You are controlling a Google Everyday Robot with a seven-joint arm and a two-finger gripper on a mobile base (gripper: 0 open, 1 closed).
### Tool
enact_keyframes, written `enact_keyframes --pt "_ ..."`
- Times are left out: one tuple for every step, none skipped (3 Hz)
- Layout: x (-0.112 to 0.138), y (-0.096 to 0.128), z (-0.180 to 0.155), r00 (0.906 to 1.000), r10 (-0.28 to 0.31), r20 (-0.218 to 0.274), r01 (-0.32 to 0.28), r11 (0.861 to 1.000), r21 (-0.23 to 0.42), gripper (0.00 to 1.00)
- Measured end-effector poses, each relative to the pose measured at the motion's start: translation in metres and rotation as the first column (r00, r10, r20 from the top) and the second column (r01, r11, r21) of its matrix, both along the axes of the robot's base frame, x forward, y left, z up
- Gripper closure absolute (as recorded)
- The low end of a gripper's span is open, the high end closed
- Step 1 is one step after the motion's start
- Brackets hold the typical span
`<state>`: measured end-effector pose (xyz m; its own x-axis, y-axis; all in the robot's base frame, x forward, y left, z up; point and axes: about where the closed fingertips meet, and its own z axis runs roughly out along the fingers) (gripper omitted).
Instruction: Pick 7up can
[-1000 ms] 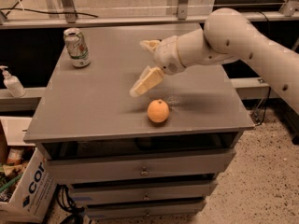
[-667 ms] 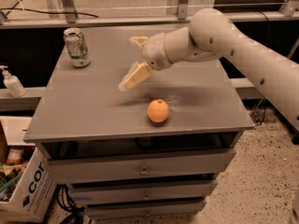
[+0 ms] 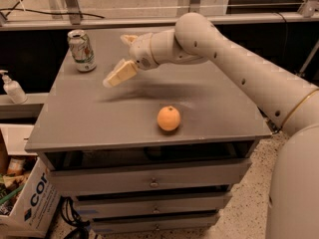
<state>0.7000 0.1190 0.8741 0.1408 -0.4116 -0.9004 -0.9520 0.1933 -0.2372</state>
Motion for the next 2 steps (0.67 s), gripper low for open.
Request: enact_keyframes --pt "0.021 0.017 -0.011 0.9959 -0.074 -0.053 0.078 0.993 0.092 0.0" --pt "0.037 0.027 -0.013 0.9875 -0.129 -0.091 0.145 0.97 0.195 0.0"
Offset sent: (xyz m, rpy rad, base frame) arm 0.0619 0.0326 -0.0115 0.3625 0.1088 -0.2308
